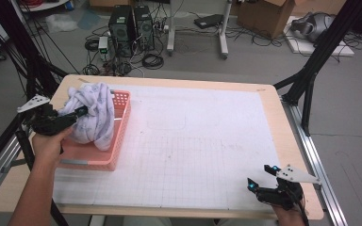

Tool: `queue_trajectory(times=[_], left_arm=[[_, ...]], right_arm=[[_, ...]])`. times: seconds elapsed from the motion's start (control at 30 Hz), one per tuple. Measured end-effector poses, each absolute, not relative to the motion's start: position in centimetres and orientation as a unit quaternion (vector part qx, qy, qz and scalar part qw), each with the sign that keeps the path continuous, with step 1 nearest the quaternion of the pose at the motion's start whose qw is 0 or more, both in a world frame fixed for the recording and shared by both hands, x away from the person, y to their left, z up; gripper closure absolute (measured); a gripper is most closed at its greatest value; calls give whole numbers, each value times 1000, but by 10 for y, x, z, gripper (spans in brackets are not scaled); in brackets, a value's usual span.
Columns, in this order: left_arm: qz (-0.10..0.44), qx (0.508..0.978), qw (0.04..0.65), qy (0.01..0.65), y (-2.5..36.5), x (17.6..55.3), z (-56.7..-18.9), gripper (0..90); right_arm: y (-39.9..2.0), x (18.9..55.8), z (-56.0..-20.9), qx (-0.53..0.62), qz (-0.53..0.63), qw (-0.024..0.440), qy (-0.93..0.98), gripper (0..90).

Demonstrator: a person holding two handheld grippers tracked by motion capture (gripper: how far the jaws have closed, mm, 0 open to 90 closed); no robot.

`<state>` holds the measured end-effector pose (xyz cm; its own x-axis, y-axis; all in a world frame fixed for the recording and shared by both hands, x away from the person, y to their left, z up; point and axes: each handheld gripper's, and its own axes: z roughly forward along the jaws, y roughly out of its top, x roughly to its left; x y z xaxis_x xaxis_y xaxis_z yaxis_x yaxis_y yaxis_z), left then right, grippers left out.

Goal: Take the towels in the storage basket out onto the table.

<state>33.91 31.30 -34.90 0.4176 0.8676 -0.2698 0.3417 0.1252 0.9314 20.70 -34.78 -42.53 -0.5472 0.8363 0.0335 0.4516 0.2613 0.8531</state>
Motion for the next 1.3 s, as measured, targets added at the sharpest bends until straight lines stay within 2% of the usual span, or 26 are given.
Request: queue_trajectory(times=[0.23, 0.37, 0.53, 0.83, 0.93, 1.07, 1.2, 1.3], left_arm=[[257, 596, 606, 460, 323, 331, -337, 590], [240, 606, 591, 475, 327, 332, -332, 589], [212, 676, 490, 508, 317, 345, -347, 578], [171, 742, 326, 560, 293, 382, -389, 555], [142, 741, 296, 585, 291, 392, -401, 483], [87, 734, 277, 614, 293, 400, -410, 234], [41, 747, 277, 603, 293, 402, -415, 156], [44, 759, 268, 591, 288, 402, -418, 99]], right_arm=[[-348, 207, -425, 424, 436, 220, 763, 163], [-347, 207, -426, 422, 435, 218, 765, 163], [-345, 208, -426, 423, 432, 216, 767, 163], [-345, 208, -427, 424, 432, 216, 766, 163], [-346, 208, -427, 423, 431, 215, 767, 164], [-345, 210, -428, 421, 431, 214, 769, 164], [-345, 210, -428, 420, 431, 210, 770, 164], [-346, 210, -428, 422, 431, 210, 769, 164]])
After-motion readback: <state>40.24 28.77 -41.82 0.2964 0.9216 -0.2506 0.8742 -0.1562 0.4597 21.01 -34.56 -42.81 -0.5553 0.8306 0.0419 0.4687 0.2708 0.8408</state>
